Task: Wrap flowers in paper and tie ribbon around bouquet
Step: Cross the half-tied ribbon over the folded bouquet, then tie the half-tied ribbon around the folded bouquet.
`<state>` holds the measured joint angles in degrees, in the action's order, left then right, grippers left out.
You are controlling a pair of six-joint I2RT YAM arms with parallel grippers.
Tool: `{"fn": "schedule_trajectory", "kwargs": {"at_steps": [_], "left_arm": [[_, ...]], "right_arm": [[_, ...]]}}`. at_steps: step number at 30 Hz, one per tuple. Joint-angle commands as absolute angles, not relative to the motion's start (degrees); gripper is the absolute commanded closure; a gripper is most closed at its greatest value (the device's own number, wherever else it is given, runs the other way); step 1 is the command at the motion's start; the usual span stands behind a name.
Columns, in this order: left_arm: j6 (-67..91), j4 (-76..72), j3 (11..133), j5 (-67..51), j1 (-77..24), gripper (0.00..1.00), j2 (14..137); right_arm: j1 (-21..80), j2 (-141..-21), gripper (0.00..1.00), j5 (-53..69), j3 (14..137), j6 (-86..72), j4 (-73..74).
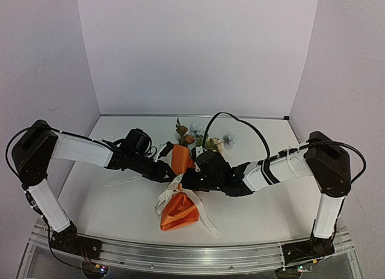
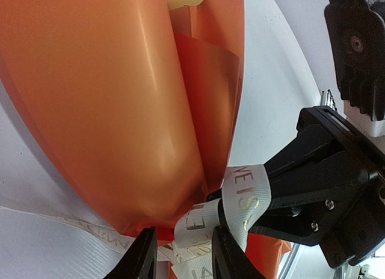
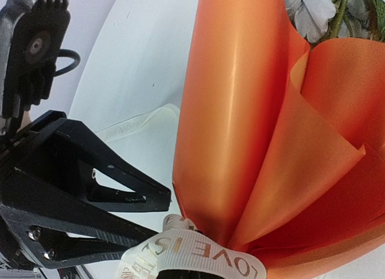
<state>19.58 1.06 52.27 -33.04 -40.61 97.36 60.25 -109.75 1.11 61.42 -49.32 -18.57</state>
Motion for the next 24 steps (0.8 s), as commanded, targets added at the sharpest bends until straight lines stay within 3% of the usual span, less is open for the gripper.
{"fn": "schedule_trajectory", "kwargs": {"at_steps": [1, 11, 22, 24], "left_arm": [[18.94, 0.64, 54.13, -34.31, -40.96, 0.65, 97.91], [19.48, 0.26, 53.87, -34.81, -41.39, 0.67, 98.56], [21.28, -2.43, 52.85, -32.99, -41.59, 0.99, 97.75], [21.82, -2.97, 52.4, -31.11, -41.57, 1.0, 96.71]], "right_arm": [[60.34, -109.98, 1.0, 2.1, 60.89, -48.46, -21.87], [60.31, -110.54, 1.0, 2.02, 61.42, -48.76, -21.57], [60.35, -110.13, 1.0, 0.46, 61.13, -48.66, -19.5], [60.32, -109.99, 1.0, 0.46, 60.95, -48.38, -19.23]]}}
